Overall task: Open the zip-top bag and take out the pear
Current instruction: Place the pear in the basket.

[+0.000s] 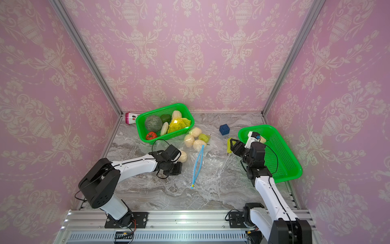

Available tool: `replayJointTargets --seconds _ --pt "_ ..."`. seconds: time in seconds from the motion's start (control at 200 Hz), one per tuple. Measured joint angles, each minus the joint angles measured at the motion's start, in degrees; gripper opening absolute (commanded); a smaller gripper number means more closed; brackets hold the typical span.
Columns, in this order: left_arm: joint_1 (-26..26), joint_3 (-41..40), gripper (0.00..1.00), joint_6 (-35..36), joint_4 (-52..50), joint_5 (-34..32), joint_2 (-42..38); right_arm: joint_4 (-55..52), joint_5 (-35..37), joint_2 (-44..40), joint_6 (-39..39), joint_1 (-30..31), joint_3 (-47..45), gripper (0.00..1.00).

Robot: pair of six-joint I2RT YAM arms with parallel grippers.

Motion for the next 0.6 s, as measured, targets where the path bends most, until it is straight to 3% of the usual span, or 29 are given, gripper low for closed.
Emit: replayJointTargets --seconds 0.245,0.6 --pt "0.00 7.15 0.00 3.93 -4.61 -0.39 -3.93 -2.05 -3.45 5.86 -4.15 -17.16 2.91 0.52" --pt "3.39 14.82 0.01 8.68 -12.00 -1.22 -8.55 -0.26 -3.43 18.38 -8.90 -23.96 3.58 0.53"
